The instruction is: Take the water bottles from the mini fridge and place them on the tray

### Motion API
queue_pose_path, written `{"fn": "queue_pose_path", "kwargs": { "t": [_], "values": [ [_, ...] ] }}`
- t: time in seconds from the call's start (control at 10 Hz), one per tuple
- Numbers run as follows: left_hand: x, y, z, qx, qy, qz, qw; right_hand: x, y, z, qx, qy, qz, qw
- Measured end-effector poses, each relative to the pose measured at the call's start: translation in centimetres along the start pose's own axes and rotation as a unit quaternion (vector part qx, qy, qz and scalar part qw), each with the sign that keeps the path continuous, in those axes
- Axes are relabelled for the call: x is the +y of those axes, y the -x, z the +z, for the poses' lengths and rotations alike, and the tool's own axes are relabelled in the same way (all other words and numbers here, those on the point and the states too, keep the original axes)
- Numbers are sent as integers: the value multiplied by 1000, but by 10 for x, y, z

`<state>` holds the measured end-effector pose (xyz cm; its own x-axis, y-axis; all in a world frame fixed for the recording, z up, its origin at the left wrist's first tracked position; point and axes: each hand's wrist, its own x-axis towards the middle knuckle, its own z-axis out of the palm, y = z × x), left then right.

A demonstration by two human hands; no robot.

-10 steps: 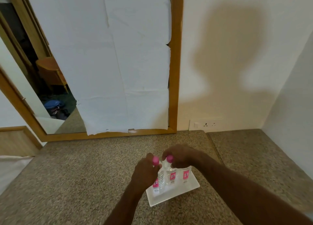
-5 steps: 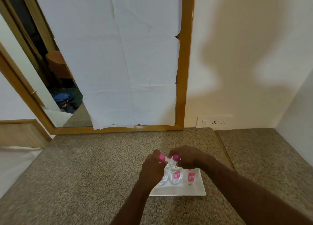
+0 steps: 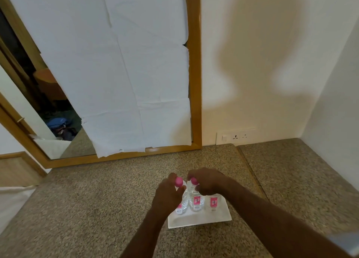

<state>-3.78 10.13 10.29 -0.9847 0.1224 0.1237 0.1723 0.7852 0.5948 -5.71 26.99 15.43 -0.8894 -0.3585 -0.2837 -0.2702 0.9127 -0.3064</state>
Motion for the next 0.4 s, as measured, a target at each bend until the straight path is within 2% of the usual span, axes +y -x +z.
{"fn": "queue_pose_path", "kwargs": {
  "t": [0.4],
  "values": [
    [12,-7,-23,-35,-98,-3,995,1,5,-26,-46,-18,-2,999]
  ]
}}
